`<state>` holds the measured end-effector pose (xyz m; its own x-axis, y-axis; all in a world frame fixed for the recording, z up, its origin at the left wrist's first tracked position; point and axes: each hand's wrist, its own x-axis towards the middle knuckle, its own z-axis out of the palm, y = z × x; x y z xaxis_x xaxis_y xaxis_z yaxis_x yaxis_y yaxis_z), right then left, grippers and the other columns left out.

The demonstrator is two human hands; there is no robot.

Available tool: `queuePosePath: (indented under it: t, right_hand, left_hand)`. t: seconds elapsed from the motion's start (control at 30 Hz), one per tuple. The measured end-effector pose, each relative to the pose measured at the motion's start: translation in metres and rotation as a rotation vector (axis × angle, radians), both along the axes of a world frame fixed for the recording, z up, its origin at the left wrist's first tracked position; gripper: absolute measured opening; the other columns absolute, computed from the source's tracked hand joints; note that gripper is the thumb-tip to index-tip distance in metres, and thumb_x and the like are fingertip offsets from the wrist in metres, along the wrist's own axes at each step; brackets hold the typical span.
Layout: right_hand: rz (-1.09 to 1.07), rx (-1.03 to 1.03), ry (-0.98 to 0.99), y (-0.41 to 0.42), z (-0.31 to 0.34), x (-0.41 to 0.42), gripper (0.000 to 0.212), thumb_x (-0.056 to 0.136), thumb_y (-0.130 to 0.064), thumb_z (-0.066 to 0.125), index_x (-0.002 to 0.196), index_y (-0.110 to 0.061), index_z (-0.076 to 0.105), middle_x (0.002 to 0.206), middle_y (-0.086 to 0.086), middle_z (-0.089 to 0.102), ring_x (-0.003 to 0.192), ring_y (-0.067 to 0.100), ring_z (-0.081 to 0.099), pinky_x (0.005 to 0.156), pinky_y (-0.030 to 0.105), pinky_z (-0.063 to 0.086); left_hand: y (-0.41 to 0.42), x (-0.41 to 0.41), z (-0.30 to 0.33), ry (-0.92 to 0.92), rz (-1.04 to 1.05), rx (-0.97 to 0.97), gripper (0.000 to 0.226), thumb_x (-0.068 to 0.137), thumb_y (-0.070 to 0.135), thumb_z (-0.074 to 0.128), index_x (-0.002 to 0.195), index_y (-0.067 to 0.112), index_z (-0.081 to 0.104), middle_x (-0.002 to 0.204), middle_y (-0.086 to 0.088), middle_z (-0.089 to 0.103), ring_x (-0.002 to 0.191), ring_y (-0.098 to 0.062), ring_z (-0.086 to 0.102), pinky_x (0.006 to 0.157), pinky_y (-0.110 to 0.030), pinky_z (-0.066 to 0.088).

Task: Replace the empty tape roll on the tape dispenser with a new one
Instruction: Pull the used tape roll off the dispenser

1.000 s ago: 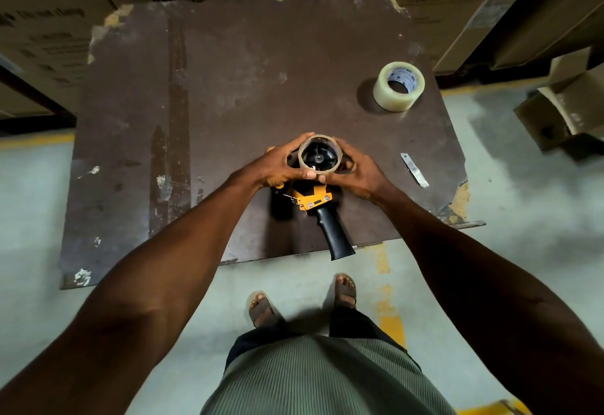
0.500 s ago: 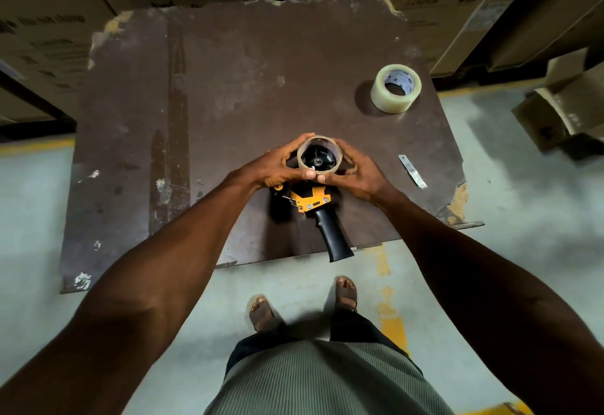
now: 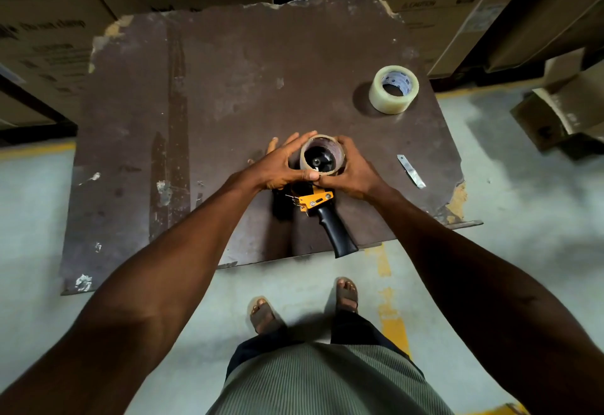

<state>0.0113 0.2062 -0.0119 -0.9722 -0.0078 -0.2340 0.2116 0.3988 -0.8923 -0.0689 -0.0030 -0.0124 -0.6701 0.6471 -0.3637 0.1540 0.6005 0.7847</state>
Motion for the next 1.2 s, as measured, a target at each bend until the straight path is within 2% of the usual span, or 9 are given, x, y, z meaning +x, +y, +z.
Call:
queuePosePath:
  t: [0.17,0.3,0.43,0.53,0.7,0.93,1.0,1.1,1.2]
  right_hand:
    - [-0.088,0.201,0.081,0.0,0.0,0.007,0.087,0.059,-0.052,0.089,0.132,-0.021,0.053,0.129,0.002,0.056,0.119,0.015,0.057,0.097,0.031,0.048]
    - [-0.14,0.212,0.089,0.011,-0.007,0.016,0.092,0.054,-0.055,0.085,0.132,-0.023,0.051,0.129,0.006,0.059,0.121,0.023,0.058,0.102,0.047,0.049]
    - [-0.195,0.182,0.093,0.018,-0.009,0.026,0.096,0.055,-0.048,0.088,0.137,-0.021,0.046,0.132,0.004,0.061,0.123,0.02,0.059,0.104,0.047,0.048]
    - [-0.22,0.189,0.109,0.024,-0.009,0.034,0.102,0.055,-0.047,0.089,0.142,-0.02,0.044,0.138,0.005,0.058,0.129,0.02,0.056,0.108,0.046,0.046]
    - [-0.238,0.206,0.141,0.029,-0.004,0.047,0.103,0.056,-0.047,0.086,0.146,-0.02,0.043,0.142,0.004,0.053,0.134,0.021,0.051,0.111,0.042,0.043]
    - [-0.218,0.275,0.142,0.045,0.003,0.065,0.111,0.057,-0.051,0.082,0.154,-0.031,0.033,0.135,0.012,0.047,0.131,0.023,0.05,0.111,0.037,0.042]
    - [-0.211,0.295,0.126,0.052,0.005,0.072,0.108,0.062,-0.044,0.086,0.155,-0.033,0.033,0.134,0.013,0.046,0.131,0.024,0.05,0.111,0.036,0.042]
    - [-0.227,0.313,0.118,0.064,0.004,0.08,0.104,0.064,-0.035,0.091,0.153,-0.033,0.036,0.132,0.011,0.045,0.131,0.023,0.05,0.11,0.032,0.041]
    - [-0.246,0.332,0.111,0.076,0.003,0.088,0.102,0.063,-0.032,0.092,0.15,-0.03,0.039,0.129,0.01,0.047,0.13,0.022,0.049,0.109,0.029,0.04]
  left_hand:
    - [-0.002,0.016,0.01,0.088,0.094,-0.129,0.094,0.08,0.069,0.065,0.153,0.053,0.009,0.168,0.012,0.004,0.153,-0.022,-0.017,0.114,-0.064,-0.014]
    - [-0.005,0.036,0.003,0.282,0.204,-0.133,0.079,0.093,0.055,0.059,0.158,0.028,0.023,0.167,0.002,0.017,0.155,-0.02,-0.005,0.121,-0.055,-0.006]
    - [-0.004,0.075,-0.003,0.53,0.364,0.005,0.051,0.095,0.039,0.061,0.138,0.012,0.056,0.148,-0.009,0.052,0.147,-0.027,0.032,0.121,-0.047,0.024]
    - [0.006,0.113,0.0,0.632,0.593,0.125,0.026,0.094,0.028,0.064,0.113,0.01,0.068,0.118,-0.006,0.068,0.118,-0.026,0.057,0.1,-0.035,0.044]
    - [0.023,0.158,0.0,0.39,0.866,0.203,0.019,0.091,0.03,0.07,0.087,0.012,0.066,0.079,-0.002,0.067,0.07,-0.02,0.062,0.067,-0.037,0.051]
    - [0.041,0.18,-0.021,-0.221,0.944,0.178,0.067,0.063,0.066,0.073,0.104,0.013,0.067,0.084,-0.001,0.074,0.078,-0.021,0.074,0.075,-0.044,0.063]
    - [0.048,0.18,-0.027,-0.288,0.936,0.19,0.072,0.062,0.066,0.074,0.105,0.009,0.069,0.089,-0.006,0.075,0.076,-0.017,0.07,0.076,-0.038,0.061]
    - [0.058,0.18,-0.024,-0.312,0.916,0.22,0.036,0.08,0.042,0.078,0.091,0.008,0.073,0.082,-0.005,0.074,0.07,-0.013,0.062,0.07,-0.034,0.054]
    - [0.062,0.178,-0.029,-0.351,0.941,0.235,0.012,0.086,0.027,0.077,0.084,0.017,0.071,0.088,-0.004,0.075,0.08,-0.017,0.067,0.082,-0.042,0.058]
